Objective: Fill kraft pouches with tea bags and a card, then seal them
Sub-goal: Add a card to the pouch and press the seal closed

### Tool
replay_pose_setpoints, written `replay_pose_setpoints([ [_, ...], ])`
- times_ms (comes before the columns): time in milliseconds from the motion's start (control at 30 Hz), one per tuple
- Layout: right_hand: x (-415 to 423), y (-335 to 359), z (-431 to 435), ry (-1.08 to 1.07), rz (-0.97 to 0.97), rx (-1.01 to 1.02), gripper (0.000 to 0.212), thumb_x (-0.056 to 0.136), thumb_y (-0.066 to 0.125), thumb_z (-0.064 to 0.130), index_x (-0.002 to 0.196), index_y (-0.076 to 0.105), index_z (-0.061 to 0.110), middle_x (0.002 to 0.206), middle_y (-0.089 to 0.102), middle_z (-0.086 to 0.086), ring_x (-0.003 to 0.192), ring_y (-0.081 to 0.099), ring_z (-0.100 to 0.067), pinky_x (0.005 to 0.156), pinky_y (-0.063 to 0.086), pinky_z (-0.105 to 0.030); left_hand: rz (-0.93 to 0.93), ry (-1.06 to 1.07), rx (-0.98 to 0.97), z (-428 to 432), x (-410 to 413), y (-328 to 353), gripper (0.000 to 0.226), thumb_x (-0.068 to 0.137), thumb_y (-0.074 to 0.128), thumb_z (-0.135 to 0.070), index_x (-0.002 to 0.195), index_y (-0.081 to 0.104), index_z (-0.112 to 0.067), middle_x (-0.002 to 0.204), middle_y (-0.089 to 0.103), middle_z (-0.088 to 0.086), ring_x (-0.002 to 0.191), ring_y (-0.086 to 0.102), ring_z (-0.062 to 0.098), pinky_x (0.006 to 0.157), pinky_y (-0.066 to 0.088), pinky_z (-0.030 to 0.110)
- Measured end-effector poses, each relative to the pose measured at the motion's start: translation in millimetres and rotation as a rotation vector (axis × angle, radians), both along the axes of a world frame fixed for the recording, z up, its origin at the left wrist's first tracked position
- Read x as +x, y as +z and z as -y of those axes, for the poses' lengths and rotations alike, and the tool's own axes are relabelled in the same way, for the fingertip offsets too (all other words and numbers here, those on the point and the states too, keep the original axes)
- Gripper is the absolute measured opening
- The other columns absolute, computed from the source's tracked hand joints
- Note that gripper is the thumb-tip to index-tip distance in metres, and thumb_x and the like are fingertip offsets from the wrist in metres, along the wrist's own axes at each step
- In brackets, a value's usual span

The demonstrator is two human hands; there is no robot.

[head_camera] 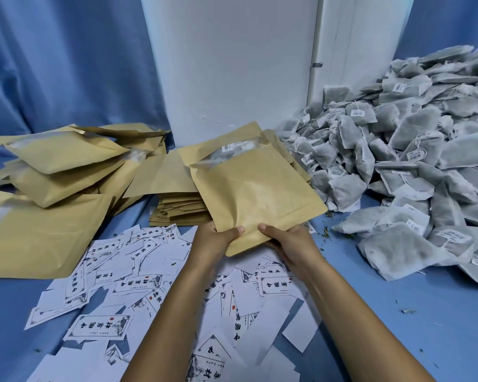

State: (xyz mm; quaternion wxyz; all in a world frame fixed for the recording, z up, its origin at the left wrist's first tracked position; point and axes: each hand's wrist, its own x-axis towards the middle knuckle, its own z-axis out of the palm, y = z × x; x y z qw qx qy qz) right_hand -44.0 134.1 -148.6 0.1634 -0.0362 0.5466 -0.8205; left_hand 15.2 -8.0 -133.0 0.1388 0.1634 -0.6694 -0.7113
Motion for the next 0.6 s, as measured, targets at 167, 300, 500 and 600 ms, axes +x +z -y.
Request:
replay_pose_setpoints([
  [167,2.4,1.1,2.9,-0.095,0.002,0.060,0.009,0.079,0.070,-0.003,0.085,0.066,-0.008,0.096,0.069,-0.026,0.086,0.069,-0.035,0.084,0.056,-0.042,0.066,-0.055,-0.076,10.0,-1.3,-3.6,0.009,0.080,0.074,-0.014,0.088,0.070,-0.013,0.072,0.073,-0.007,0.064,0.067,0.005,0.057,0.048,0.013],
  [300,3.2,1.6,3.1,-0.073,0.027,0.003,0.009,0.080,0.069,-0.003,0.088,0.065,-0.006,0.093,0.071,-0.021,0.083,0.071,-0.030,0.078,0.058,-0.033,0.186,-0.148,-0.108,18.4,-0.8,-6.7,0.017,0.077,0.078,-0.023,0.086,0.072,-0.010,0.080,0.072,0.006,0.073,0.064,0.020,0.076,0.052,0.034],
  [500,5.3,-2.0,4.7,0.071,0.047,0.066,0.017,0.078,0.074,0.005,0.090,0.067,-0.003,0.088,0.072,-0.017,0.081,0.070,-0.027,0.072,0.058,-0.029,0.181,-0.143,-0.210,17.1,-3.4,-7.9,0.014,0.078,0.077,-0.025,0.081,0.072,-0.012,0.065,0.069,-0.005,0.051,0.058,0.004,0.046,0.039,0.012],
  [600,6.2,-3.7,5.4,0.112,0.034,0.129,0.011,0.077,0.076,0.006,0.083,0.068,0.002,0.078,0.070,-0.012,0.066,0.065,-0.019,0.059,0.053,-0.022,0.169,-0.142,-0.236,16.8,-3.9,-7.7,0.013,0.081,0.074,-0.025,0.078,0.072,-0.013,0.066,0.070,-0.005,0.053,0.059,0.004,0.051,0.041,0.014],
])
